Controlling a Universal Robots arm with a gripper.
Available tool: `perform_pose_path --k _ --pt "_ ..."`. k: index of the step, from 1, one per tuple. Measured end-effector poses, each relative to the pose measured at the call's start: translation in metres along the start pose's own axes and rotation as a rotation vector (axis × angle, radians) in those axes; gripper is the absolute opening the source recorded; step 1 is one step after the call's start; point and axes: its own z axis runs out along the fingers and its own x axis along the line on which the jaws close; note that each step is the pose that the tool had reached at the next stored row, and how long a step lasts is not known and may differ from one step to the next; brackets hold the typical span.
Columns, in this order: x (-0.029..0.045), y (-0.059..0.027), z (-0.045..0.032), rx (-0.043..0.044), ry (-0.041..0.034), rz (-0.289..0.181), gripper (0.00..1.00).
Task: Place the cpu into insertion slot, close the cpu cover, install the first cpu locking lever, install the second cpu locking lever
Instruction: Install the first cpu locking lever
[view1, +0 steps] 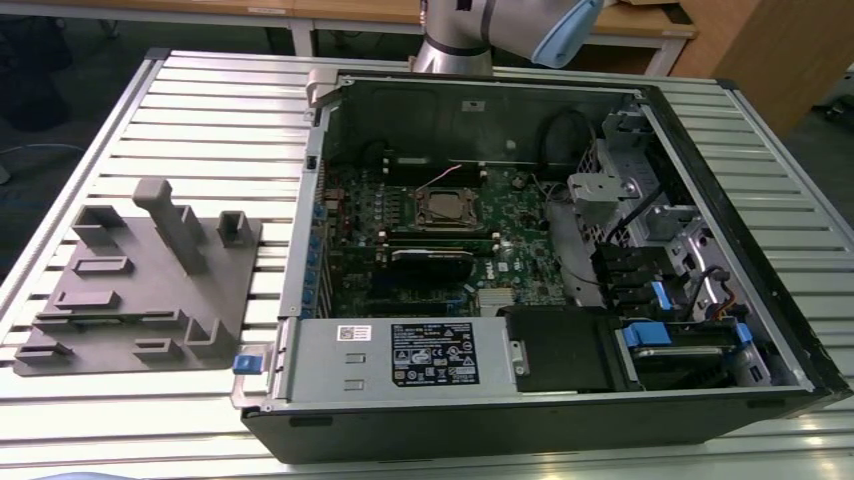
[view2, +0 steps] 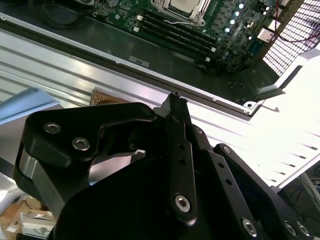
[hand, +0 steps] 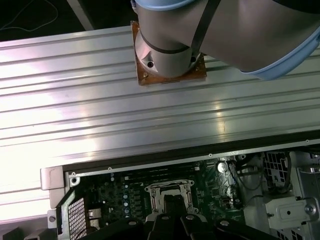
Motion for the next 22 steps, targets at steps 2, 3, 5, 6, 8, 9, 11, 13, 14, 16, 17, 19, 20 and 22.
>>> perform_pose_path --k 2,3,5,6,8,9,11,13,14,16,17,19,20,22 --pt "0.0000 0.0000 0.0000 0.0000 0.0000 0.000 0.11" --pt "0.0000 0.0000 0.0000 0.0000 0.0000 0.000 0.11" --pt "0.0000 0.0000 0.0000 0.0000 0.0000 0.000 0.11" --pt "0.0000 0.0000 0.0001 0.0000 0.0000 0.000 0.11" --pt "0.0000 0.0000 0.0001 0.0000 0.0000 0.000 0.11" --pt "0.0000 -0.0001 0.0004 -0.0002 -0.0001 0.000 0.11" --pt "0.0000 -0.0003 0.0017 -0.0002 -0.0001 0.000 0.11" --pt "0.0001 -0.0006 0.0039 -0.0002 -0.0001 0.000 0.11" --pt "0.0001 -0.0008 0.0050 -0.0001 0.0000 0.000 0.11" --pt "0.0001 -0.0009 0.0059 -0.0001 0.0000 0.000 0.11" --pt "0.0001 -0.0009 0.0059 0.0000 0.0000 0.000 0.11" --pt "0.0001 -0.0009 0.0061 0.0000 0.0000 0.000 0.11" --pt "0.0001 -0.0009 0.0062 -0.0001 0.0000 0.000 0.11" --pt "0.0001 -0.0009 0.0062 -0.0001 0.0000 0.000 0.11"
